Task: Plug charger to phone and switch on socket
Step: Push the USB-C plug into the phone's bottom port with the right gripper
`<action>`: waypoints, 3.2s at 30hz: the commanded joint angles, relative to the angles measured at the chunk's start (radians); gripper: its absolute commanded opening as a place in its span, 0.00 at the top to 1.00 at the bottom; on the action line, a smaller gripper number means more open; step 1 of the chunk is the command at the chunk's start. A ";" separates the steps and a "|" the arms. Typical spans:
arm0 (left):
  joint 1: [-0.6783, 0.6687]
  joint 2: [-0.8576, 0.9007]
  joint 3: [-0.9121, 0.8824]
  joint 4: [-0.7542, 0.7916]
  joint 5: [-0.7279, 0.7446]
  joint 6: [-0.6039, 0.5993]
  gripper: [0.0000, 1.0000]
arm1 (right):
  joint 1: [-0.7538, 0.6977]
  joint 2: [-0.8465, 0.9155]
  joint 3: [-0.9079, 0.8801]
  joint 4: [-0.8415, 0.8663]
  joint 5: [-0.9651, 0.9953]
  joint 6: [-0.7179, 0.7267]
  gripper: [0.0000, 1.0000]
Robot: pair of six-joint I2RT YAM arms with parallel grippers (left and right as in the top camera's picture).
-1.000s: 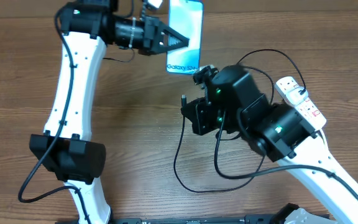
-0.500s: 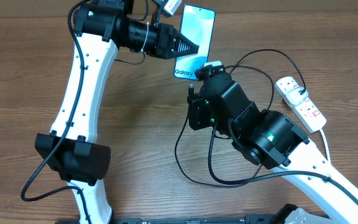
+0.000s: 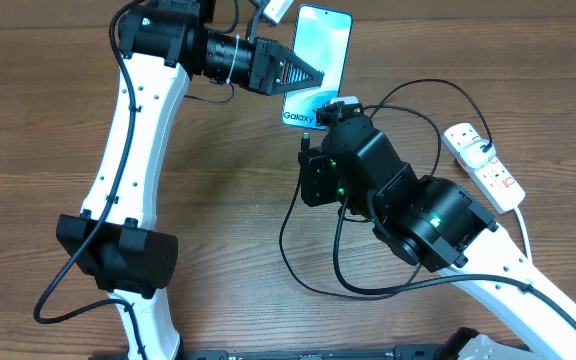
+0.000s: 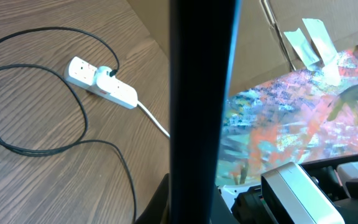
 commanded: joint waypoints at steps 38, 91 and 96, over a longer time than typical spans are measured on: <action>-0.002 0.002 0.005 -0.030 0.077 0.101 0.96 | -0.008 -0.007 0.029 0.047 0.000 0.011 0.96; -0.002 0.002 0.005 -0.059 0.058 0.101 0.96 | -0.048 -0.007 0.029 0.109 0.012 -0.001 0.96; -0.002 0.002 0.005 -0.069 0.057 0.101 0.96 | -0.048 -0.007 0.029 0.122 0.012 -0.010 0.96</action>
